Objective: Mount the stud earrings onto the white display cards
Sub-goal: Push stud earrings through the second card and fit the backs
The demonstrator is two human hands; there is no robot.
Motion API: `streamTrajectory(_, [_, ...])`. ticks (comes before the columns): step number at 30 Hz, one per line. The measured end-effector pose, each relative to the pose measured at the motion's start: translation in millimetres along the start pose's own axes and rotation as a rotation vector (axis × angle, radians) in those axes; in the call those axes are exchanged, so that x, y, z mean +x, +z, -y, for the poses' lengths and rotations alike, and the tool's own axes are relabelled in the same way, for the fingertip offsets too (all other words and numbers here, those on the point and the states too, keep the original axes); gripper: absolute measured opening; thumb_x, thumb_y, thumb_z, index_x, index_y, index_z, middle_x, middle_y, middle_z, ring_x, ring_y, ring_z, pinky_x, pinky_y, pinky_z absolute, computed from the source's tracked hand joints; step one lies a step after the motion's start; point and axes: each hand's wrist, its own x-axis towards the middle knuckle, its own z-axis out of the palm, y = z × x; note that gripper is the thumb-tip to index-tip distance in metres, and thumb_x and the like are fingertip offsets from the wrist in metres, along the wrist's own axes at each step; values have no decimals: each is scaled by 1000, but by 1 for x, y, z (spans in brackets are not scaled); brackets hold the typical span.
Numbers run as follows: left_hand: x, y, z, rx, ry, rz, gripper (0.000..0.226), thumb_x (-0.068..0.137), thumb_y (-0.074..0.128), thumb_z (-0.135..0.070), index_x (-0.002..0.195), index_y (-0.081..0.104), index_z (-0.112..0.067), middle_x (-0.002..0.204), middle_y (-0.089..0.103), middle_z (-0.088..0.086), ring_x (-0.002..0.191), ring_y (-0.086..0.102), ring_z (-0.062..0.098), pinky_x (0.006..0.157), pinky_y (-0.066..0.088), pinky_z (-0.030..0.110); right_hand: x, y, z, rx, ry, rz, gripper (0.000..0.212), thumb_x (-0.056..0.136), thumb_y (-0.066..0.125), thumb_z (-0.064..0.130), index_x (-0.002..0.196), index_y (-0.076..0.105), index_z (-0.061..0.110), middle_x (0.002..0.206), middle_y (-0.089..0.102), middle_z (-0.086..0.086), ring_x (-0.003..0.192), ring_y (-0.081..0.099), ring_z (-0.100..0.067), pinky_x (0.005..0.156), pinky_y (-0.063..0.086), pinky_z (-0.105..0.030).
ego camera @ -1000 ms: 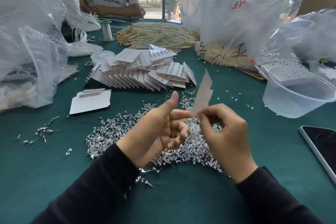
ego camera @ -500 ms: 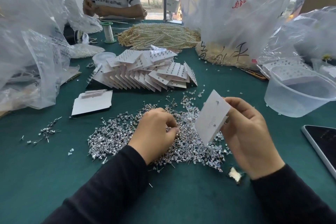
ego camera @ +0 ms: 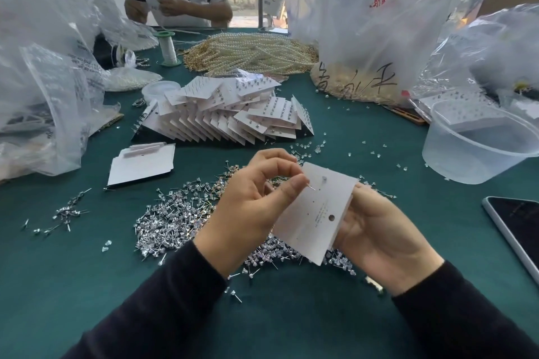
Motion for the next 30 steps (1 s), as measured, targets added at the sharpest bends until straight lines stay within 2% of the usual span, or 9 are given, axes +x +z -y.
streamTrajectory(4, [-3,4,1,65,2,11,3,72,61,-26,71,63,-25,96,51,-13,69,48,3,68,39,24,0,2,-1,12,-2,61,50,65,66,19,110,64,-2,95,70,-14,75,67,-19,70,55,-31])
streamTrajectory(6, [-4,6,1,205,51,-16,2,74,59,-27,73,61,-26,97,50,-10,78,49,3,75,37,23,0,3,-1,0,-4,69,45,67,64,18,109,66,0,92,70,-12,72,67,-17,66,55,-29])
streamTrajectory(9, [-4,7,1,464,183,-119,2,77,58,-24,75,59,-22,96,49,-7,98,46,12,86,33,14,-1,3,-2,2,1,32,45,68,63,16,109,64,-3,93,69,-13,71,65,-18,62,54,-28])
streamTrajectory(10, [-4,7,1,538,237,-152,3,78,59,-21,76,60,-19,95,49,-5,99,45,15,88,33,14,-1,4,-2,0,1,15,46,68,63,15,110,62,-5,94,69,-14,71,64,-19,61,54,-28])
streamTrajectory(12, [-4,6,3,682,345,-206,7,79,60,-16,78,62,-10,94,48,-1,97,45,20,89,37,27,-1,4,-2,0,-3,-16,44,70,62,13,109,60,-7,93,68,-14,70,63,-19,59,54,-28])
streamTrajectory(15, [-4,6,6,807,456,-228,13,81,58,-17,78,63,-6,95,47,-1,95,44,20,83,40,38,-2,5,-2,-3,-14,-30,32,69,63,12,98,61,0,83,68,-11,63,64,-17,55,54,-27])
streamTrajectory(17, [-5,7,7,844,501,-226,13,81,56,-16,78,63,-5,96,47,-1,94,42,18,80,40,39,-2,6,-3,-5,-14,-23,28,69,63,11,95,61,1,80,68,-10,61,63,-16,53,54,-25])
streamTrajectory(23, [-6,8,6,996,593,-239,11,82,54,-13,78,61,-5,95,57,9,93,41,21,73,37,43,-1,9,-5,-7,-13,-16,42,67,63,12,107,57,0,77,67,-9,62,63,-16,54,54,-25])
streamTrajectory(30, [-8,11,4,1078,628,-213,12,82,53,-13,75,61,-7,96,59,9,94,40,19,77,28,30,-1,7,-5,-9,9,-11,39,68,62,12,104,62,-3,84,68,-10,69,63,-17,59,54,-27])
